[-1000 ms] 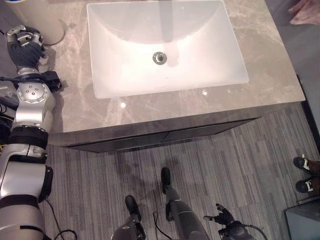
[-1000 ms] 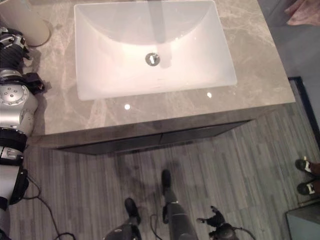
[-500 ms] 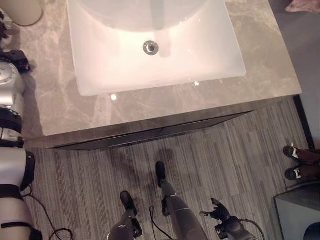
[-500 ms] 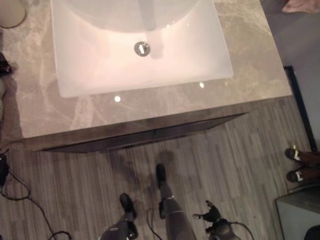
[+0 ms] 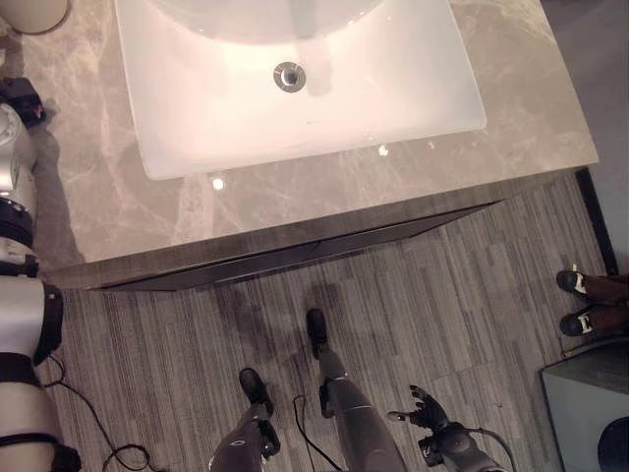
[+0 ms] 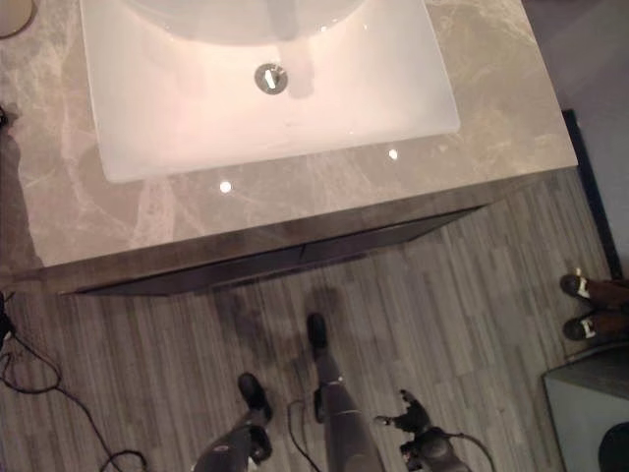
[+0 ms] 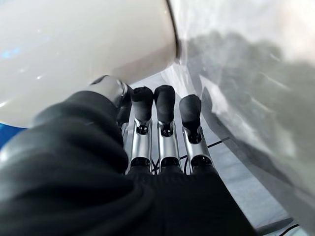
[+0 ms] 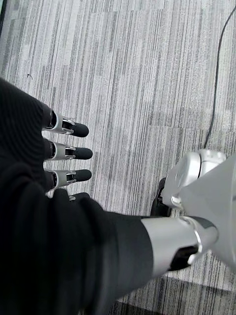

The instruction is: Put brush and paste in cup on sink, flatten towel.

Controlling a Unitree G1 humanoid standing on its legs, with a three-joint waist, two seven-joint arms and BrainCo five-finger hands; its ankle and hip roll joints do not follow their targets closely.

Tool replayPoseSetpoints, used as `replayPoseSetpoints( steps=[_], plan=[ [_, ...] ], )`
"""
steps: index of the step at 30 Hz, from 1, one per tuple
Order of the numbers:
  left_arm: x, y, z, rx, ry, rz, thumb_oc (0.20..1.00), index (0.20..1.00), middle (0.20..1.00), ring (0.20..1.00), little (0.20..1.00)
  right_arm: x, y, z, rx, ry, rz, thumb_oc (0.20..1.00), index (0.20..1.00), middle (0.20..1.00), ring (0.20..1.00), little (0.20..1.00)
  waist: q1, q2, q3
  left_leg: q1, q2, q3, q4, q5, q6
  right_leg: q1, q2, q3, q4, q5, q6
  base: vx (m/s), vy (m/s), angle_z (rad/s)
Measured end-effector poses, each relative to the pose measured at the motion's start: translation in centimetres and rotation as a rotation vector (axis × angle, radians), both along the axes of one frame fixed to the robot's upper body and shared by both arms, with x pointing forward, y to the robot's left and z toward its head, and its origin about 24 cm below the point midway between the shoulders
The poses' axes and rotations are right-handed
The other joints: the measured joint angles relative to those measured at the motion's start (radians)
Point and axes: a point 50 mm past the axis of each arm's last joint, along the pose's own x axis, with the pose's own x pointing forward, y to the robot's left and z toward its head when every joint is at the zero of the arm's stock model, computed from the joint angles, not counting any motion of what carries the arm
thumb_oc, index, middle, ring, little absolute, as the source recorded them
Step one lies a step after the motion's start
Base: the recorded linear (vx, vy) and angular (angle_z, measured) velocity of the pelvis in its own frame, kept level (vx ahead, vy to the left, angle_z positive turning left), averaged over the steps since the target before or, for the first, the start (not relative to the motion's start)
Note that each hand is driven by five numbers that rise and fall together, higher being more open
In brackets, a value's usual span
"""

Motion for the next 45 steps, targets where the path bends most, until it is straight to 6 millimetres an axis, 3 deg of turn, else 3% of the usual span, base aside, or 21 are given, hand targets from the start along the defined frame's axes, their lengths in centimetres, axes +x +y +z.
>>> replayPoseSetpoints(
  steps=[1, 5, 7, 8, 10, 11, 12, 13, 15, 16, 21, 22, 23, 24, 25, 26, 29, 35, 45],
  plan=[
    [0.3, -0.4, -0.1, -0.004, -0.006, -0.004, 0.200, 0.200, 0.200, 0.200, 0.200, -0.1, -0.1, 0.0, -0.002, 0.003, -0.001, 1.000, 1.000, 1.000, 1.000, 1.000, 0.011, 0.000, -0.002, 0.001, 0.000, -0.001, 0.002, -0.006, -0.004, -0.001, 0.003, 0.003, 0.000, 0.029, -0.032, 0.01, -0.020, 0.06],
    [0.6, -1.3, -0.7, -0.047, -0.042, -0.014, 0.200, 0.200, 0.200, 0.200, 0.200, 1.6, 0.1, 0.7, -0.002, -0.044, 0.015, 1.000, 1.000, 1.000, 1.000, 1.000, 0.038, 0.000, -0.003, 0.014, 0.015, -0.003, 0.003, -0.009, -0.010, 0.007, 0.023, 0.007, 0.001, 0.043, -0.046, 0.02, -0.050, -0.14],
    [0.8, -2.0, -3.3, -0.069, -0.032, -0.064, 0.200, 0.200, 0.200, 0.200, 0.200, 1.9, 0.0, 0.8, -0.005, -0.047, 0.015, 1.000, 1.000, 1.000, 1.000, 1.000, 0.041, 0.005, -0.008, 0.045, 0.026, -0.002, 0.003, -0.012, -0.016, 0.036, 0.030, 0.004, 0.001, 0.044, -0.046, 0.02, -0.086, -0.05],
    [1.2, -3.0, -5.1, -0.088, -0.014, -0.108, 0.200, 0.200, 0.200, 0.200, 0.200, 1.5, -0.1, 0.7, -0.009, -0.039, 0.013, 1.000, 1.000, 1.000, 1.000, 1.000, 0.049, 0.007, -0.032, 0.047, 0.024, -0.003, 0.003, -0.010, -0.018, 0.038, 0.028, 0.003, 0.000, 0.034, -0.040, 0.00, -0.110, 0.01],
    [1.0, -4.4, -6.5, -0.078, -0.022, -0.172, 0.200, 0.200, 0.200, 0.200, 0.200, 1.4, -0.3, 0.6, -0.014, -0.035, 0.010, 1.000, 1.000, 1.000, 1.000, 1.000, 0.057, 0.014, -0.038, 0.049, 0.023, -0.003, 0.003, -0.007, -0.024, 0.040, 0.023, -0.011, -0.001, -0.023, -0.026, 0.00, -0.065, -0.04],
    [0.8, -4.8, -7.1, -0.063, -0.022, -0.193, 0.200, 0.200, 0.200, 0.200, 0.200, 1.4, -0.4, 0.6, -0.017, -0.032, 0.008, 1.000, 1.000, 1.000, 1.000, 1.000, 0.070, 0.028, -0.037, 0.049, 0.044, 0.001, 0.002, -0.001, -0.026, 0.040, 0.024, -0.058, 0.000, -0.079, 0.004, 0.00, -0.041, -0.10],
    [0.7, -5.1, -7.6, -0.066, -0.018, -0.203, 0.200, 0.200, 0.200, 0.200, 0.200, 0.9, -0.5, 0.4, -0.018, -0.018, 0.005, 1.000, 1.000, 1.000, 1.000, 1.000, 0.075, 0.039, -0.040, 0.049, 0.055, -0.001, -0.003, 0.001, -0.027, 0.040, 0.024, -0.103, 0.007, -0.082, -0.014, 0.00, -0.055, 0.10],
    [0.8, -5.3, -8.1, -0.066, -0.007, -0.210, 0.200, 0.200, 0.200, 0.200, 0.200, 0.1, -0.6, 0.1, -0.020, 0.002, 0.001, 1.000, 1.000, 1.000, 1.000, 1.000, 0.072, 0.034, -0.044, 0.049, 0.034, -0.023, -0.002, 0.002, -0.029, 0.032, 0.014, -0.103, 0.028, -0.027, -0.024, 0.00, -0.059, 0.24],
    [-1.1, -5.0, -9.2, -0.094, -0.081, -0.232, 0.200, 0.200, 0.200, 0.200, 0.200, -1.0, -1.1, -0.2, -0.037, 0.034, -0.002, 1.000, 1.000, 1.000, 1.000, 1.000, 0.084, 0.049, -0.051, 0.046, 0.039, -0.026, -0.019, 0.005, -0.034, 0.032, 0.026, -0.091, 0.002, 0.015, -0.061, 0.01, -0.040, 0.04],
    [-1.1, -4.9, -9.4, -0.125, -0.098, -0.230, 0.200, 0.200, 0.200, 0.200, 0.200, -1.2, -1.2, -0.3, -0.040, 0.043, -0.004, 1.000, 1.000, 1.000, 1.000, 1.000, 0.092, 0.049, -0.052, 0.050, 0.044, -0.029, -0.018, 0.005, -0.034, 0.035, 0.032, -0.085, 0.002, 0.023, -0.071, 0.00, -0.025, -0.12],
    [0.3, -4.7, -9.0, -0.111, -0.030, -0.200, 0.200, 0.200, 0.200, 0.200, 0.200, -1.3, -2.0, -0.2, -0.059, 0.045, -0.025, 1.000, 1.000, 1.000, 1.000, 1.000, 0.070, 0.047, -0.050, 0.048, 0.027, -0.041, -0.018, 0.005, -0.033, 0.034, 0.019, -0.077, 0.002, 0.021, -0.044, -0.01, -0.007, 0.01],
    [1.0, -4.7, -8.3, -0.087, -0.005, -0.189, 0.200, 0.200, 0.200, 0.200, 0.200, -1.3, -2.0, -0.2, -0.059, 0.048, -0.025, 1.000, 1.000, 1.000, 1.000, 1.000, 0.065, 0.046, -0.048, 0.045, 0.026, -0.037, -0.019, 0.011, -0.028, 0.027, 0.016, -0.077, 0.000, -0.049, 0.004, -0.01, -0.007, -0.27],
    [1.3, -4.6, -7.7, -0.074, 0.007, -0.183, 0.200, 0.200, 0.200, 0.200, 0.200, -1.0, -2.0, -0.1, -0.061, 0.043, -0.020, 1.000, 1.000, 1.000, 1.000, 1.000, 0.076, 0.057, -0.044, 0.042, 0.061, -0.025, -0.027, 0.023, -0.024, 0.019, 0.032, -0.095, 0.005, -0.099, 0.036, 0.00, -0.006, -0.39],
    [2.0, -5.0, -6.2, -0.040, 0.026, -0.186, 0.200, 0.200, 0.200, 0.200, 0.200, -0.8, -1.9, -0.1, -0.058, 0.039, -0.018, 1.000, 1.000, 1.000, 1.000, 1.000, 0.081, 0.065, -0.039, 0.018, 0.087, -0.027, -0.022, 0.027, -0.026, -0.005, 0.045, -0.125, 0.058, -0.084, -0.020, 0.00, 0.004, -0.10],
    [2.1, -5.4, -5.1, -0.024, 0.001, -0.210, 0.200, 0.200, 0.200, 0.200, 0.200, -1.4, -1.9, -0.3, -0.056, 0.053, -0.023, 1.000, 1.000, 1.000, 1.000, 1.000, 0.052, 0.042, -0.050, 0.012, 0.060, -0.050, -0.027, 0.035, -0.032, 0.024, 0.024, -0.101, 0.076, -0.069, -0.045, 0.01, 0.012, -0.03],
    [1.7, -4.4, -4.8, -0.014, 0.004, -0.183, 0.200, 0.200, 0.200, 0.200, 0.200, -1.3, -2.2, -0.2, -0.065, 0.049, -0.024, 1.000, 1.000, 1.000, 1.000, 1.000, 0.054, 0.042, -0.050, 0.012, 0.062, -0.048, -0.029, 0.035, -0.034, 0.041, 0.026, -0.086, 0.026, -0.024, -0.065, 0.01, 0.018, -0.06],
    [2.2, -2.7, -3.8, -0.081, 0.047, -0.123, 0.200, 0.200, 0.200, 0.200, 0.200, -1.3, -2.4, -0.1, -0.071, 0.051, -0.015, 1.000, 1.000, 1.000, 1.000, 1.000, 0.046, 0.051, -0.044, 0.014, 0.062, -0.050, -0.037, 0.035, -0.035, 0.045, 0.033, -0.073, 0.002, -0.004, -0.072, 0.01, 0.015, -0.21],
    [3.2, -3.1, -3.0, -0.057, 0.160, -0.150, 0.200, 0.200, 0.200, 0.200, 0.200, -1.4, -2.3, -0.2, -0.062, 0.058, -0.014, 1.000, 1.000, 1.000, 1.000, 1.000, 0.036, 0.058, -0.039, 0.029, 0.058, -0.049, -0.057, 0.044, -0.045, 0.046, 0.036, -0.056, 0.001, 0.002, -0.064, 0.00, 0.015, -0.05],
    [2.8, -2.1, -1.9, -0.089, 0.182, -0.173, 0.200, 0.200, 0.200, 0.200, 0.200, -1.4, -2.3, -0.3, -0.035, 0.069, -0.038, 1.000, 1.000, 1.000, 1.000, 1.000, 0.041, 0.065, -0.036, 0.015, 0.058, -0.053, -0.054, 0.045, -0.046, 0.034, 0.035, -0.058, 0.002, 0.006, -0.067, 0.00, 0.000, 0.00]
  ],
)
